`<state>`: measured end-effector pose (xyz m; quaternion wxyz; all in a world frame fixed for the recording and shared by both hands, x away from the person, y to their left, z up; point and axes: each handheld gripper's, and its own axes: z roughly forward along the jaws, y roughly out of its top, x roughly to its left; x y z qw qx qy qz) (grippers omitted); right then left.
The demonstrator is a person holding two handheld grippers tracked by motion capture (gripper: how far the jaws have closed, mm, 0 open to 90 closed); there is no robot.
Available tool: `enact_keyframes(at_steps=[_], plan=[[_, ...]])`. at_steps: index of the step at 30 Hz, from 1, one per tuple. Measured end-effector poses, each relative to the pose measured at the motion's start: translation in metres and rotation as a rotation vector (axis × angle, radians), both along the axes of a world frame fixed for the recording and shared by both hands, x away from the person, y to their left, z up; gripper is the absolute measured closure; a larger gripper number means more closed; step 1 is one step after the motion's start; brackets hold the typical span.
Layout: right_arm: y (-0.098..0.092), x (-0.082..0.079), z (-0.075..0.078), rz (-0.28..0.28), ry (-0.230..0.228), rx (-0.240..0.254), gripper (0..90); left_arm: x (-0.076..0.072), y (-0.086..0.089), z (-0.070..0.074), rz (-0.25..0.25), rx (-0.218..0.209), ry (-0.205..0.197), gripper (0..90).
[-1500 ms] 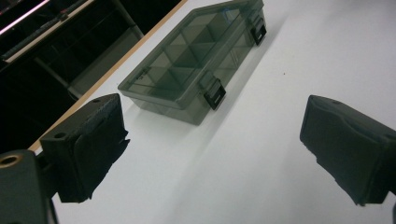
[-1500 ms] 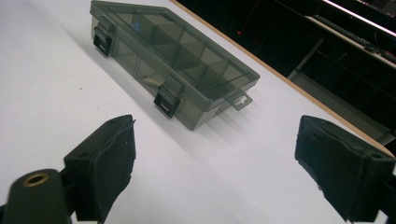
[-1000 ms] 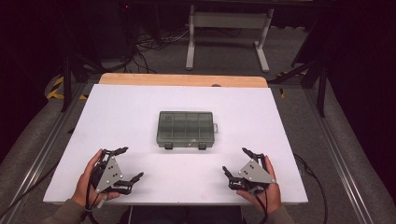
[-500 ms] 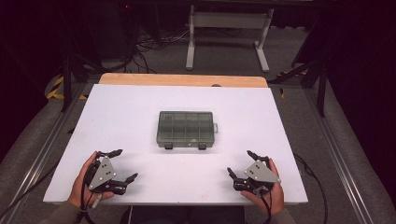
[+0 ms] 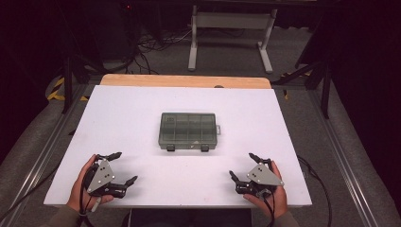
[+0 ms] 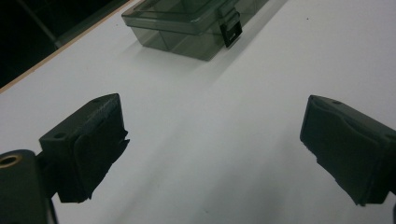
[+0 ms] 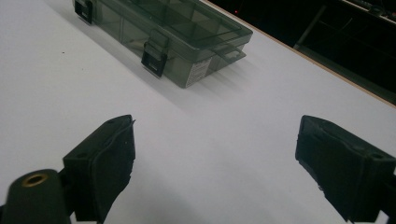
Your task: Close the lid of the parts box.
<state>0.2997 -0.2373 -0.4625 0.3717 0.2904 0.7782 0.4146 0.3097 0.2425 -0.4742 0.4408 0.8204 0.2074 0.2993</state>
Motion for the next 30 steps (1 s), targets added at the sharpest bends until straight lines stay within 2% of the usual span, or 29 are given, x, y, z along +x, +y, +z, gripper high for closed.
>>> enact_keyframes(at_steps=[7,20,30], plan=[[0.0056,-0.0006,-0.0006,0.001,-0.004,-0.021,12.9,-0.0027,0.0018,0.0006,-0.010,-0.002,-0.005,7.3],[0.0059,-0.0008,-0.0014,0.003,-0.008,-0.028,12.9,-0.0005,0.0002,-0.0008,-0.023,0.017,0.005,7.4],[0.0073,-0.0012,-0.0011,0.005,-0.012,-0.030,12.9,0.0000,0.0005,-0.0016,-0.023,0.016,0.013,7.3]])
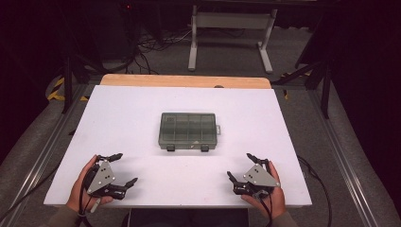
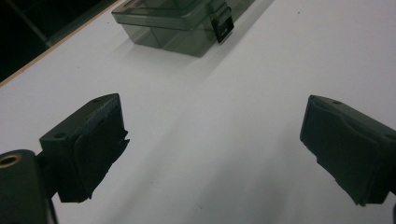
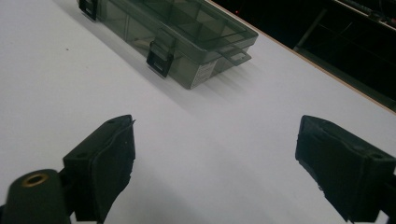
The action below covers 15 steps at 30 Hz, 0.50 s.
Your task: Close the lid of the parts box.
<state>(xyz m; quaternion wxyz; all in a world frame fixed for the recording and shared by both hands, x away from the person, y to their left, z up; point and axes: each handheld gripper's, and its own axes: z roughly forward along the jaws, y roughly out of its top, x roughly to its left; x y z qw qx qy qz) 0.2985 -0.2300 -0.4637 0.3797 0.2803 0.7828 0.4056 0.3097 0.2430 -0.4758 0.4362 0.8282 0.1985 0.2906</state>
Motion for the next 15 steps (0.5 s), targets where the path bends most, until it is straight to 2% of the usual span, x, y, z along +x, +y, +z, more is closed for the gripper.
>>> enact_keyframes(at_steps=[10,15], plan=[[-0.0014,0.0003,0.0000,0.000,-0.003,0.004,12.9,0.0018,-0.0014,-0.0011,0.003,0.014,0.007,7.3],[-0.0019,0.0009,0.0004,-0.004,-0.004,0.008,12.7,0.0028,-0.0012,-0.0006,0.011,0.007,0.008,7.2]])
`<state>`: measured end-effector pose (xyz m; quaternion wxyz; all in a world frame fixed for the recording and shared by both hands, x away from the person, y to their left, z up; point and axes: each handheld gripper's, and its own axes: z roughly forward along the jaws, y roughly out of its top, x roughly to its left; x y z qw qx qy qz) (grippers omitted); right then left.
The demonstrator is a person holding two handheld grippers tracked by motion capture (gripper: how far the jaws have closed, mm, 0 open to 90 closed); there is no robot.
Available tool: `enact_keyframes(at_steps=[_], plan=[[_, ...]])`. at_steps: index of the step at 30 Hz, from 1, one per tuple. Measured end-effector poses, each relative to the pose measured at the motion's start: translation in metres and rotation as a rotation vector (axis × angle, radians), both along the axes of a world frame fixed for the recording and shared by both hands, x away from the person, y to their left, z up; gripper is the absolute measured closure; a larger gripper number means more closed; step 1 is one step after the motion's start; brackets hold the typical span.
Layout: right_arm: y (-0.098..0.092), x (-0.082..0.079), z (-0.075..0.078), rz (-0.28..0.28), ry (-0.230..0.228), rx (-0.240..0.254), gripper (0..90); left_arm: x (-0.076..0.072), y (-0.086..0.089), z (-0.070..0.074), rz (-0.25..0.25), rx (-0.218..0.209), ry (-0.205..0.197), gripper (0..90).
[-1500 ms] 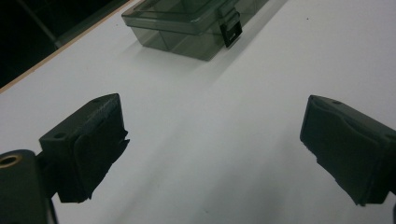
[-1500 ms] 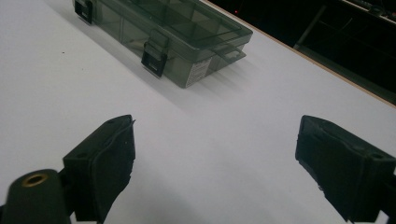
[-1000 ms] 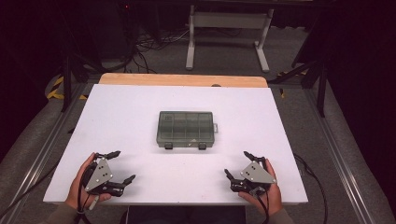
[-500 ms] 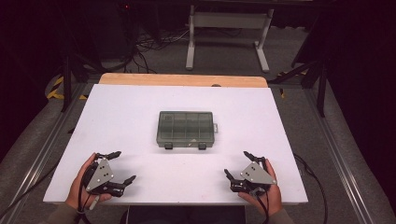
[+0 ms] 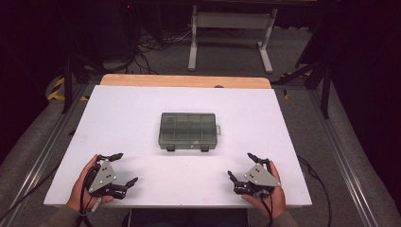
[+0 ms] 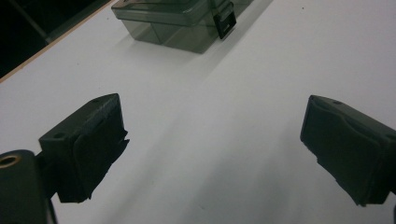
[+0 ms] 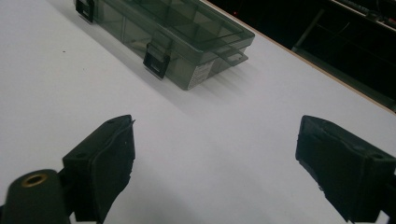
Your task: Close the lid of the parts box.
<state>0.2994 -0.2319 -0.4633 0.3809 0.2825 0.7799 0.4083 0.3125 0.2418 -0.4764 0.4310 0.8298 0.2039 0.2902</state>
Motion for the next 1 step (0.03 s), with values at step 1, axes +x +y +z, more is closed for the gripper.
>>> enact_keyframes(at_steps=[1], plan=[[0.0000,0.0005,-0.0004,0.000,0.006,0.007,12.6,0.0005,0.0002,0.0002,0.002,0.002,-0.002,7.1]])
